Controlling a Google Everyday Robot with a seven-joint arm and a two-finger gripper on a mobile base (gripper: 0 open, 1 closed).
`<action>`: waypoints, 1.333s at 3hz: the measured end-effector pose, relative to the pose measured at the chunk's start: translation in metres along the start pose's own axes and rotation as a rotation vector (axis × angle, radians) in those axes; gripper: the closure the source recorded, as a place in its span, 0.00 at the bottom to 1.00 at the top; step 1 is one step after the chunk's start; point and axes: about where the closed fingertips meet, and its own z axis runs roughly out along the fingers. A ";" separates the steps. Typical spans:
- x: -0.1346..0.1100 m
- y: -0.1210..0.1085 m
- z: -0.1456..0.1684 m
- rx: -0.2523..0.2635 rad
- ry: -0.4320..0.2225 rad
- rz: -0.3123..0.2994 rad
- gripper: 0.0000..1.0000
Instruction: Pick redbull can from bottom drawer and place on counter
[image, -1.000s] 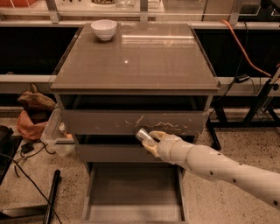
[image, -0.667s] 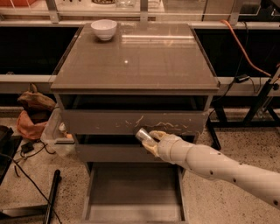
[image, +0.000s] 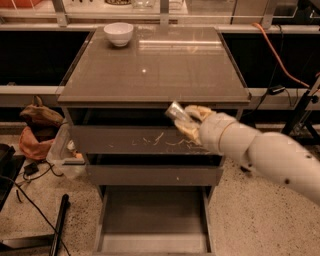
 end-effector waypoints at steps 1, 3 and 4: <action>-0.079 -0.048 -0.037 0.079 -0.132 -0.090 1.00; -0.109 -0.053 -0.032 0.085 -0.184 -0.128 1.00; -0.112 -0.090 -0.008 0.130 -0.195 -0.211 1.00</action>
Offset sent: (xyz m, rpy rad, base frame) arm -0.0041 -0.0131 0.0872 0.0114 -0.1553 0.0078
